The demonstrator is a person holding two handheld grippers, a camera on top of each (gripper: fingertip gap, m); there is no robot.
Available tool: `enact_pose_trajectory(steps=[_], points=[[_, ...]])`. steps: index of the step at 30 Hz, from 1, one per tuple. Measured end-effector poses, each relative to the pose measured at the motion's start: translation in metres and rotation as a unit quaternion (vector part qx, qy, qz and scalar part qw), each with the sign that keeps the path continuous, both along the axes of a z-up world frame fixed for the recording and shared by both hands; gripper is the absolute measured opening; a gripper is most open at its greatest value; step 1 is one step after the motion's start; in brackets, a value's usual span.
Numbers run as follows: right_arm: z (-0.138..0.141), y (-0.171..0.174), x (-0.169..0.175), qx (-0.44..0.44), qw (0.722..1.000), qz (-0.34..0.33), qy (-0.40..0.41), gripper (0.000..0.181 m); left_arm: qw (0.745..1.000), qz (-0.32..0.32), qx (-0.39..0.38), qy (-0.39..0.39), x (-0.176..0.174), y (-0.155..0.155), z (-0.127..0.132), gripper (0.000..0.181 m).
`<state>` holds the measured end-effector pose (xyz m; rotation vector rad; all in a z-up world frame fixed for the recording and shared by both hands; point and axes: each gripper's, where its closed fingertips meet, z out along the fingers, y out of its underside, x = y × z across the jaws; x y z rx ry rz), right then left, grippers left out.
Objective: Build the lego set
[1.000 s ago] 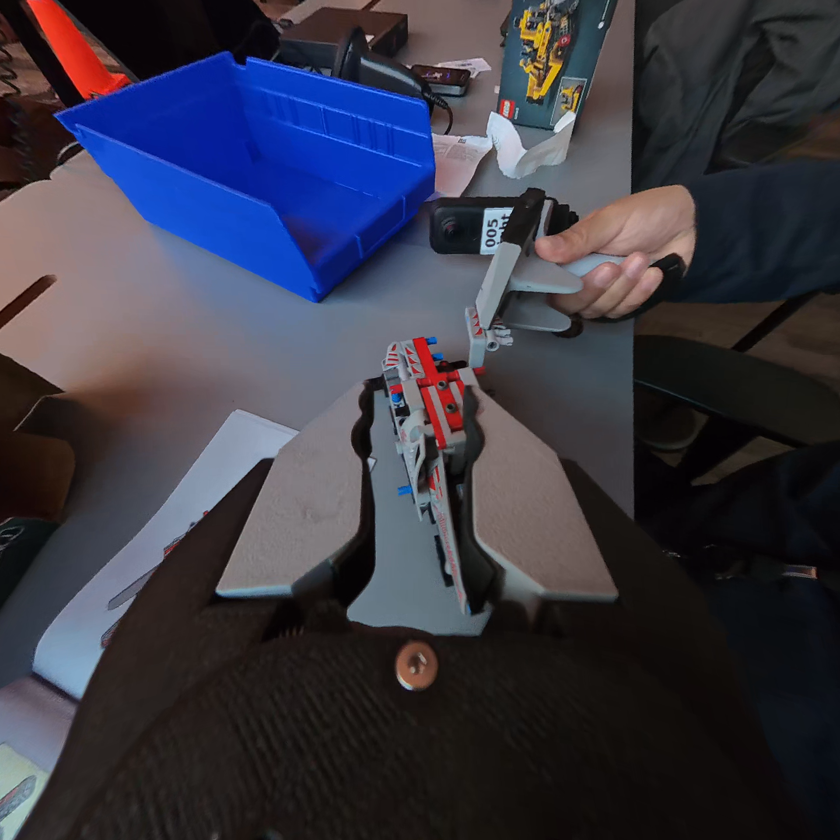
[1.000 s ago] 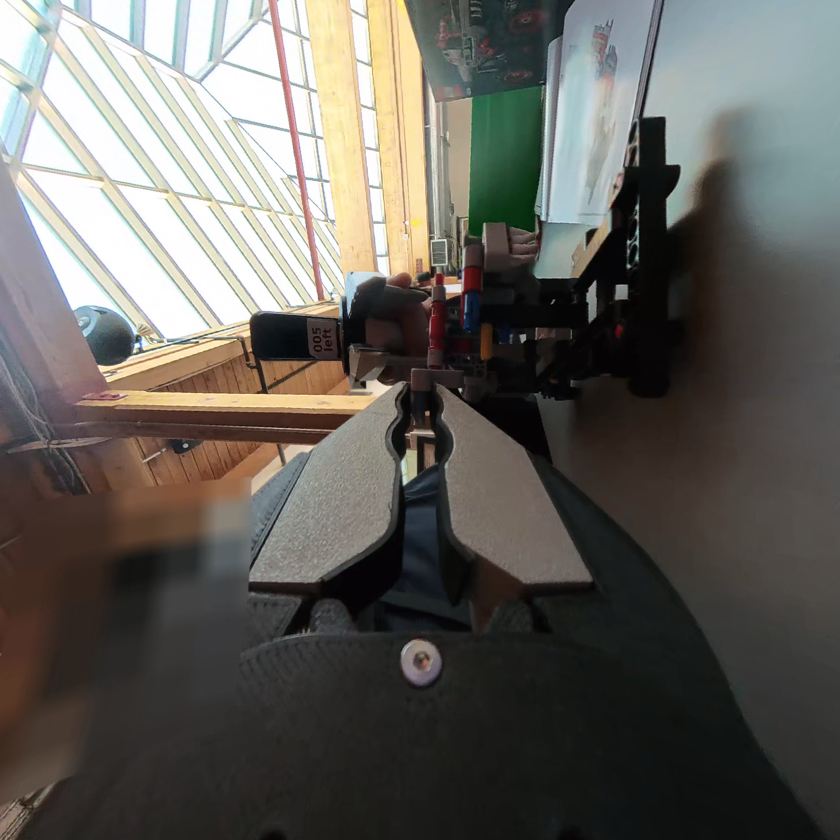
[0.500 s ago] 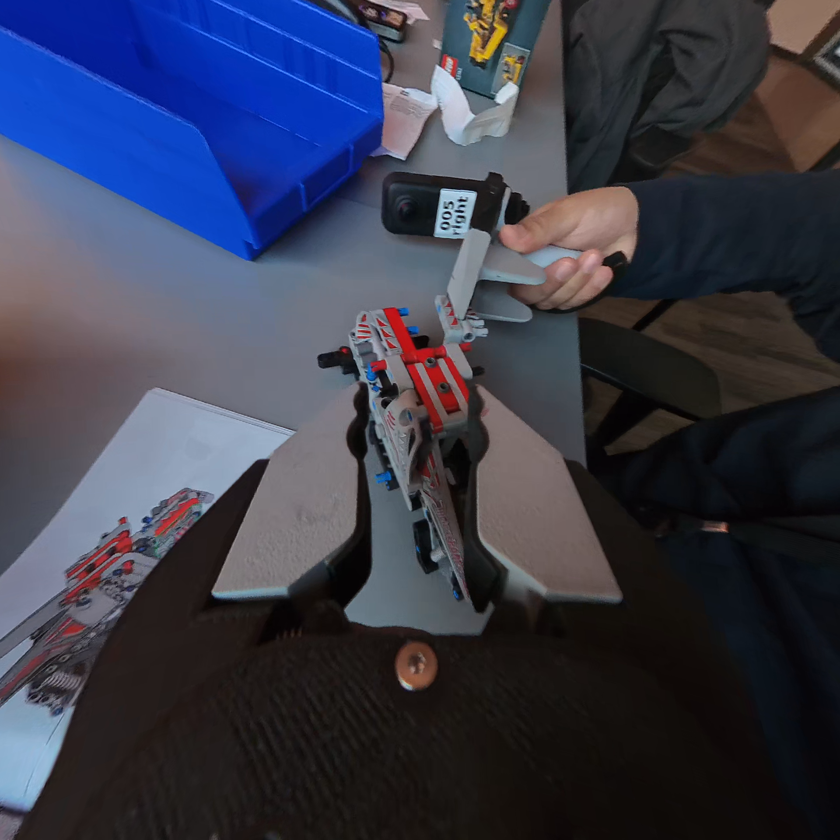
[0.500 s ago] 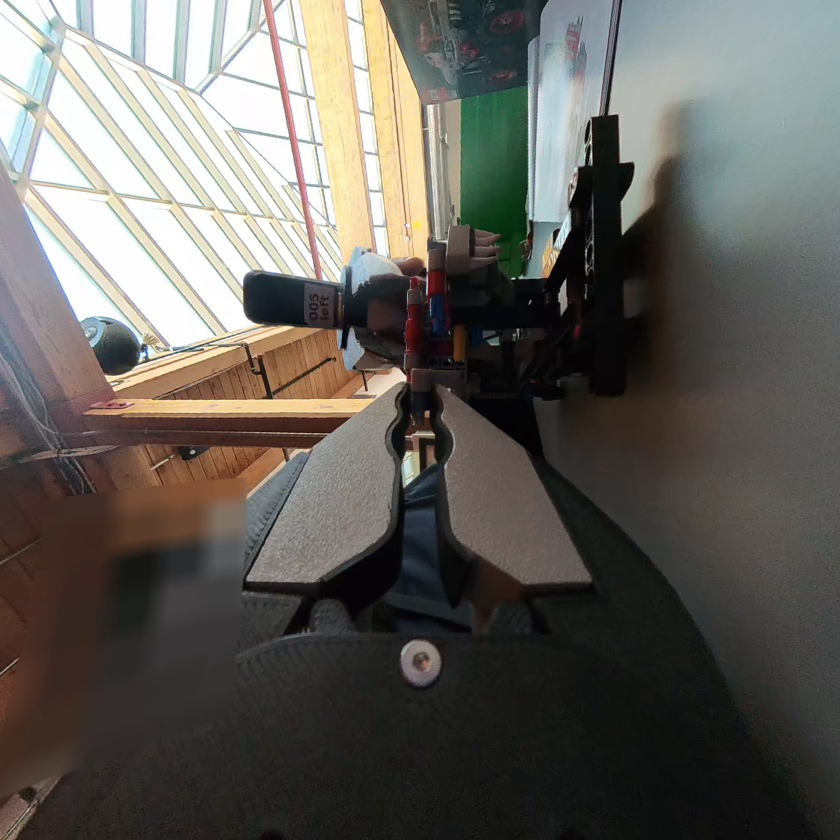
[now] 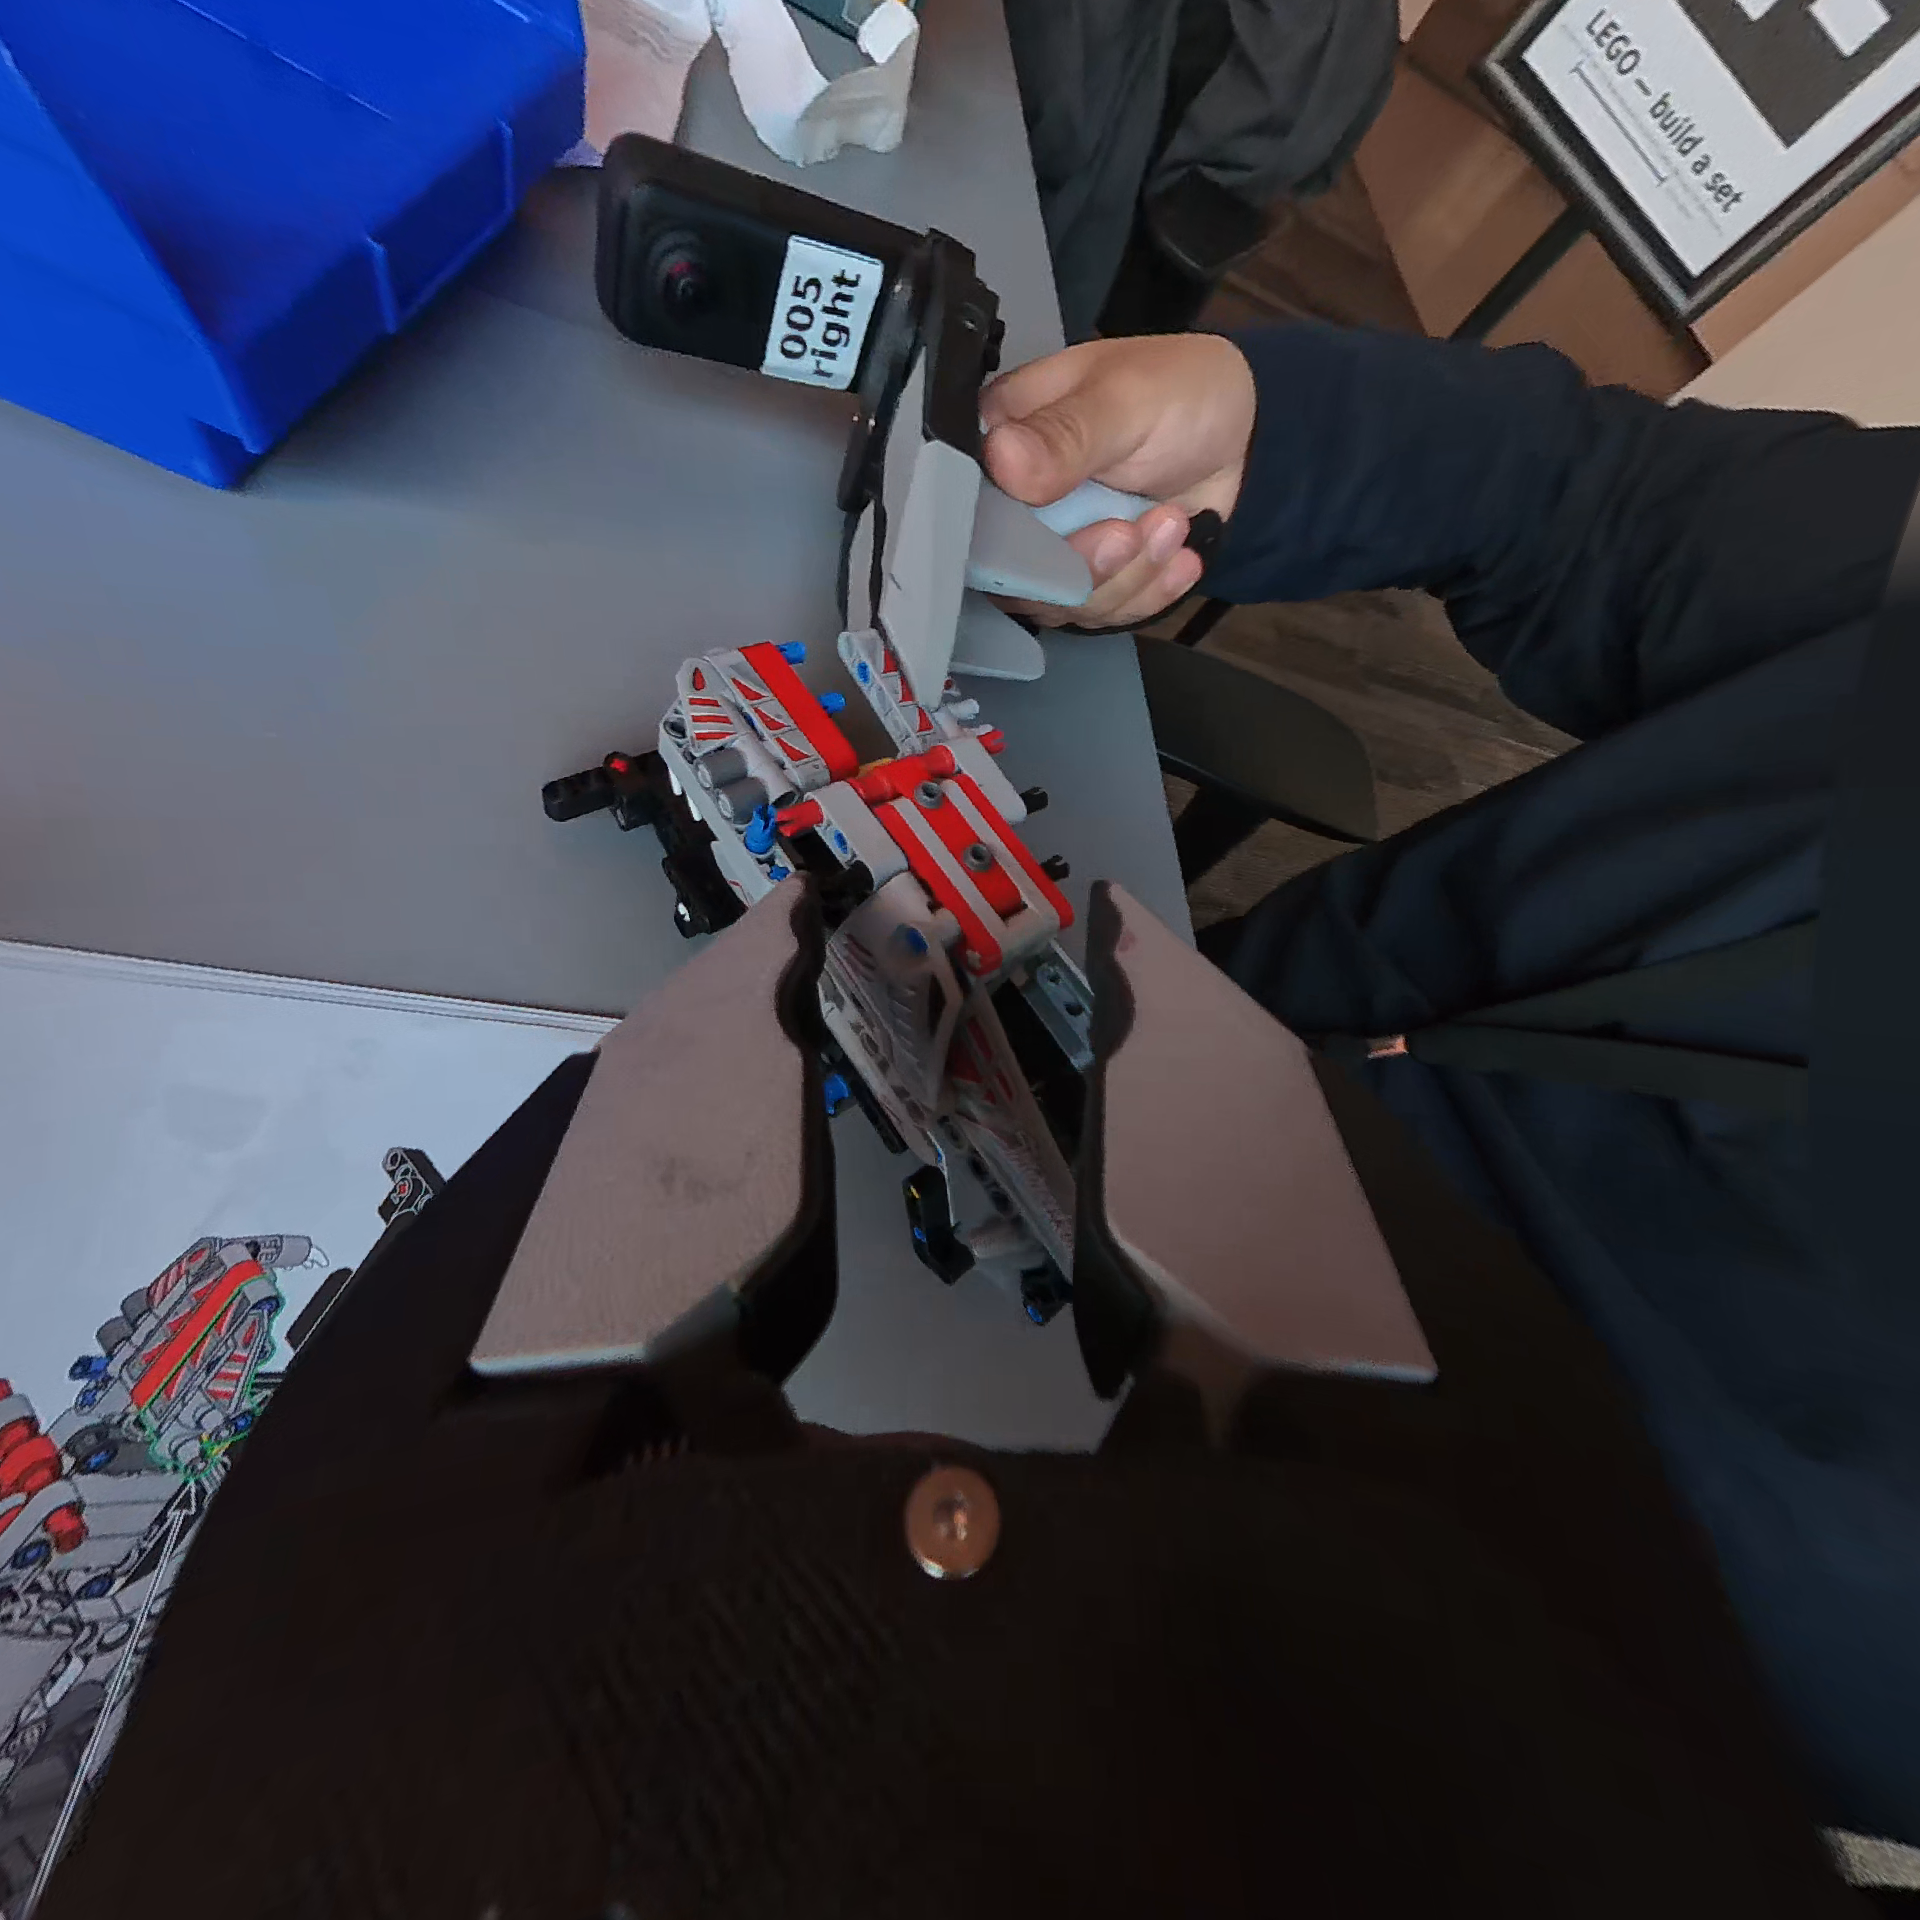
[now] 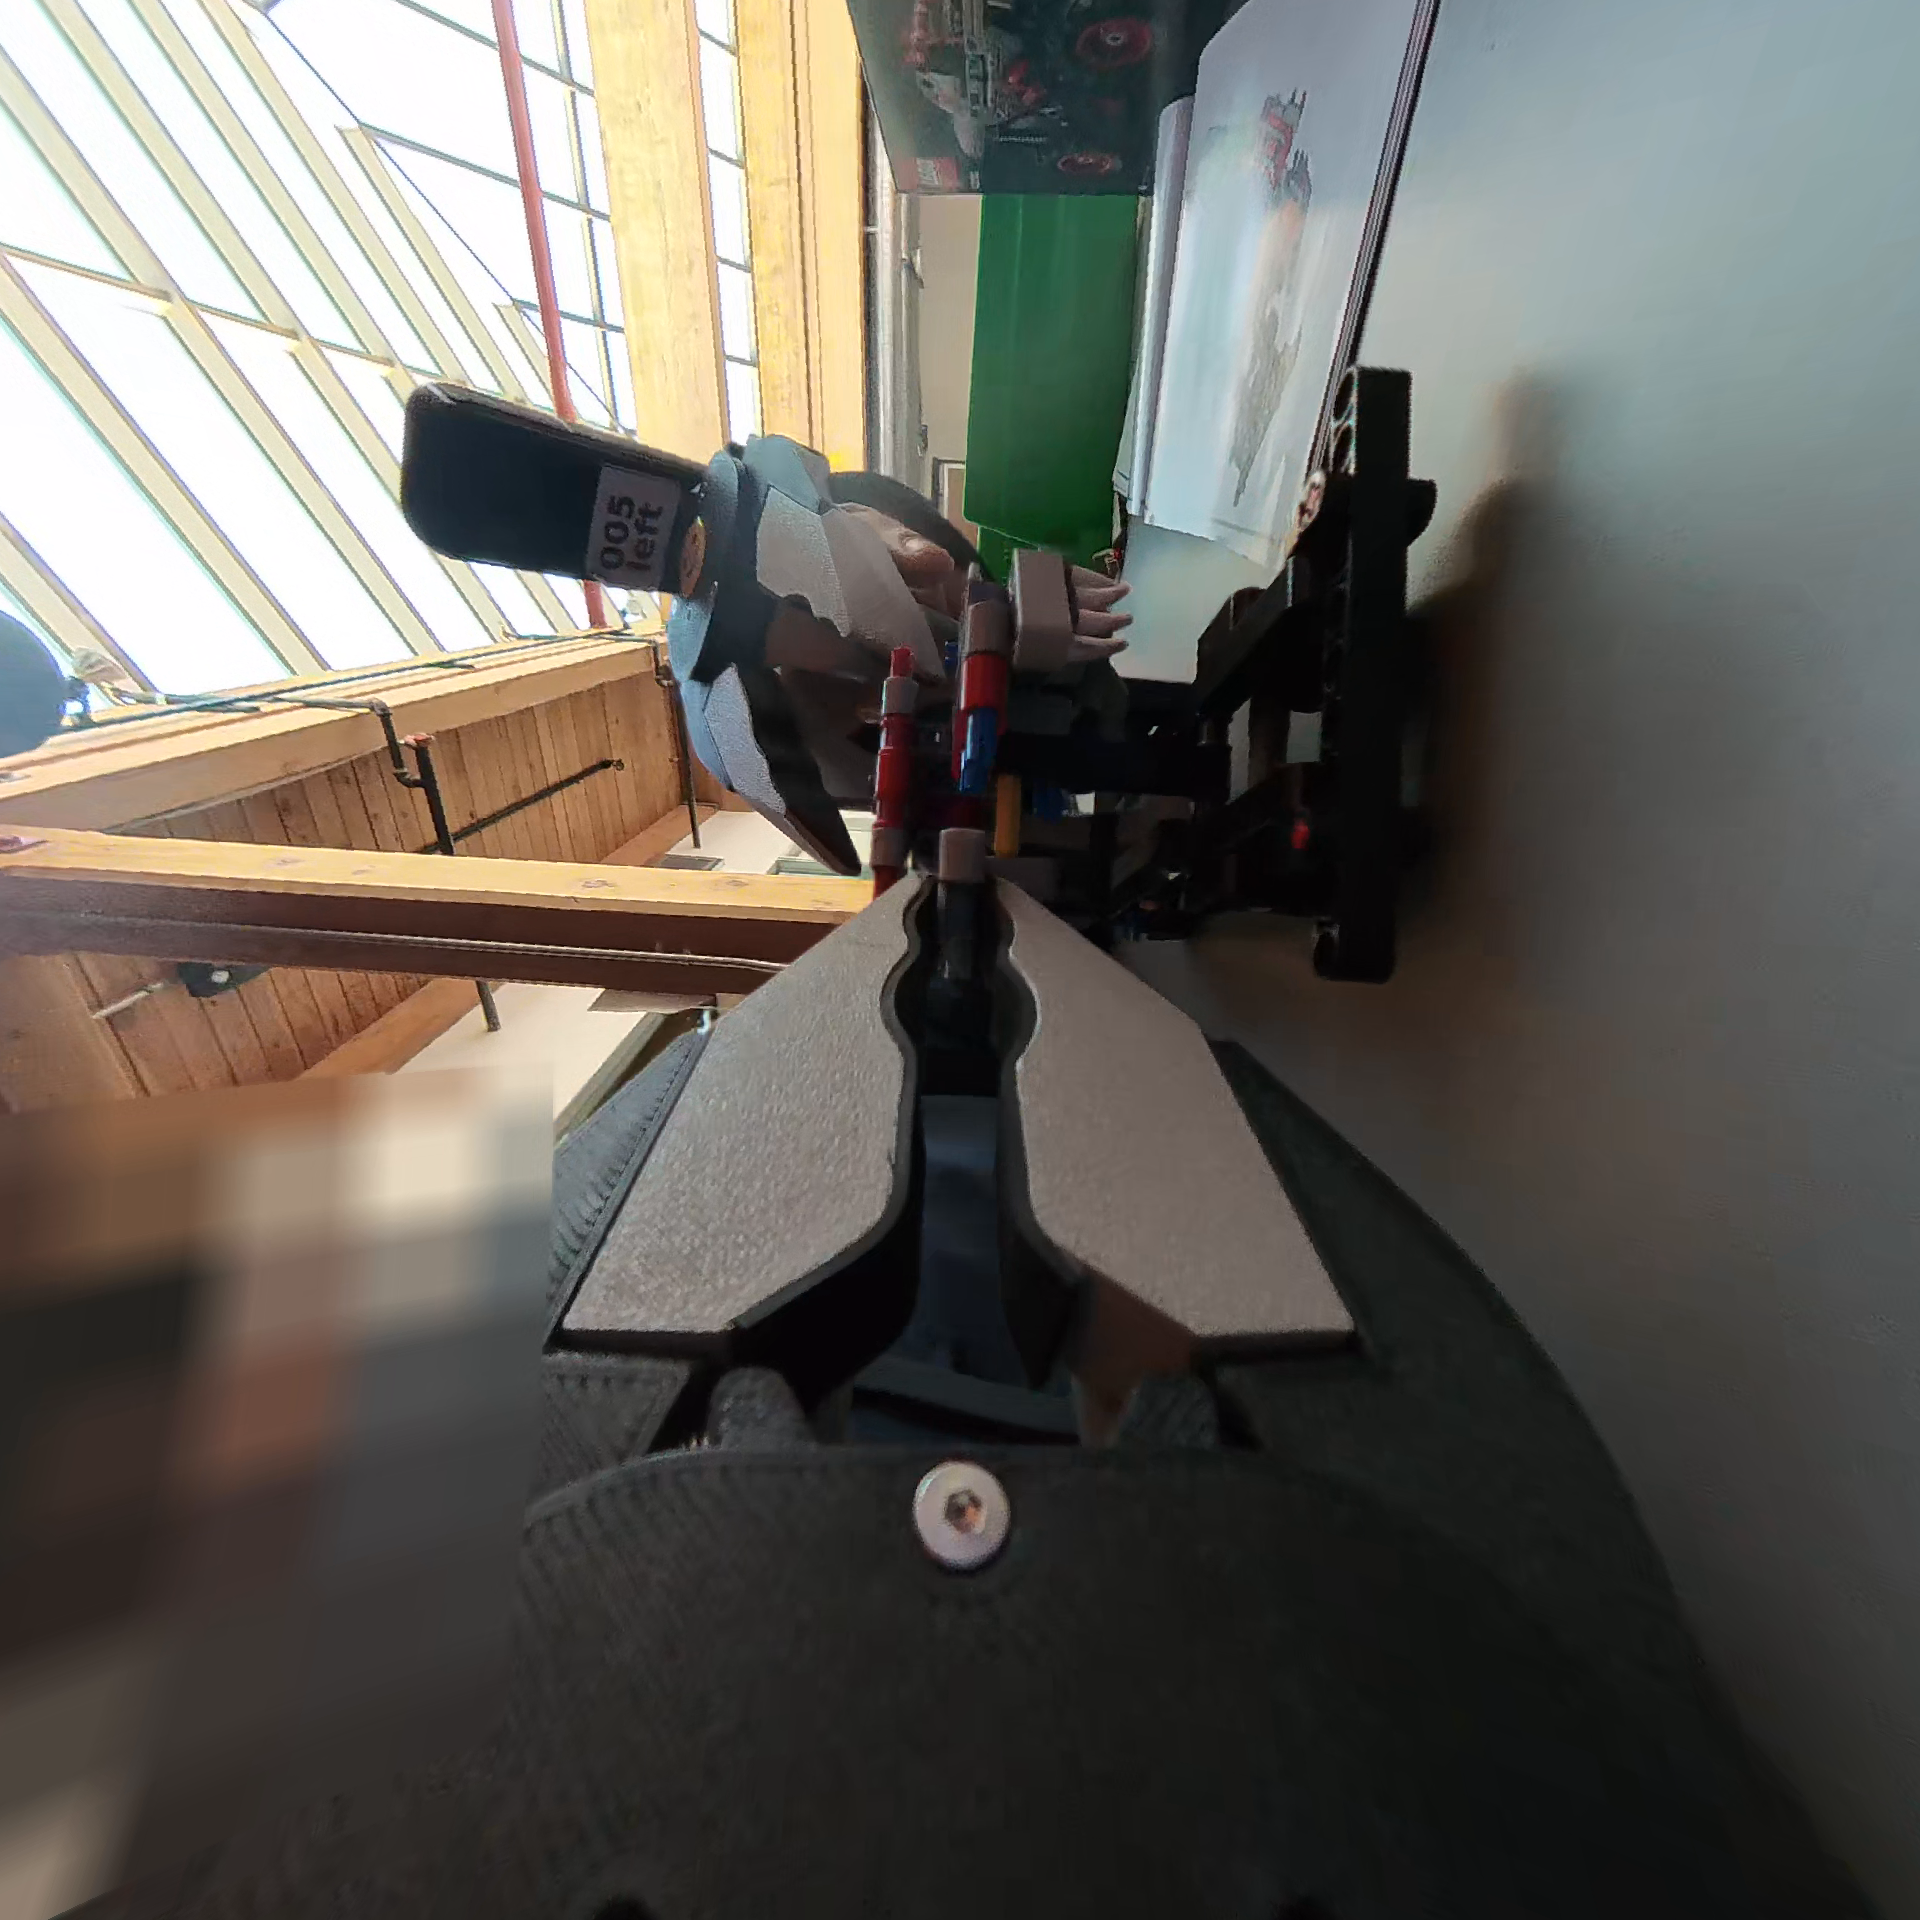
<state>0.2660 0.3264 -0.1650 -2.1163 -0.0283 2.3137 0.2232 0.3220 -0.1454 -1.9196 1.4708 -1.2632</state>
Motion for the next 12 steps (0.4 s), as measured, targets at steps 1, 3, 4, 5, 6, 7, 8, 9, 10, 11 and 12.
enact_pose_trajectory(steps=[1,3,4,5,6,7,8,9,10,11,12], points=[[-0.0017,0.0003,0.0,0.006,1.0,0.001,-0.004,0.004,1.0,-0.007,-0.003,-0.002,-0.0002,-0.0012,0.0001,0.048],[-0.0037,0.0024,0.0003,0.01,1.0,0.001,-0.003,0.004,1.0,-0.023,-0.013,-0.008,-0.0008,-0.0038,0.0002,0.047],[-0.0034,0.0029,0.0002,0.012,1.0,0.004,0.001,0.004,0.999,-0.032,-0.018,-0.012,-0.0013,-0.0054,0.0002,0.047],[-0.0031,0.0028,-0.0002,0.016,1.0,0.008,0.003,0.004,0.999,-0.042,-0.022,-0.017,-0.0016,-0.0069,0.0006,0.047],[-0.0028,0.0027,-0.0007,0.02,1.0,0.012,0.004,0.003,0.998,-0.05,-0.029,-0.023,-0.002,-0.0081,0.0012,0.047],[-0.0026,0.0024,-0.0014,0.024,1.0,0.015,0.005,0.003,0.997,-0.056,-0.038,-0.029,-0.0023,-0.0086,0.0018,0.046],[-0.0026,0.0015,-0.0021,0.027,0.999,0.019,0.007,0.004,0.996,-0.06,-0.048,-0.034,-0.0028,-0.0086,0.0024,0.045],[-0.0025,0.0009,-0.0024,0.028,0.999,0.022,0.01,0.005,0.996,-0.063,-0.055,-0.04,-0.0035,-0.0081,0.0026,0.045],[-0.0025,0.0011,-0.0023,0.027,0.999,0.022,0.016,0.004,0.995,-0.066,-0.06,-0.045,-0.0045,-0.0076,0.0027,0.044],[-0.0019,0.0015,-0.002,0.022,0.999,0.022,0.024,0.004,0.995,-0.068,-0.059,-0.048,-0.0057,-0.0066,0.0024,0.042],[-0.0002,0.0021,-0.0013,0.013,0.999,0.022,0.036,0.004,0.995,-0.07,-0.054,-0.048,-0.0065,-0.0052,0.0017,0.038]])
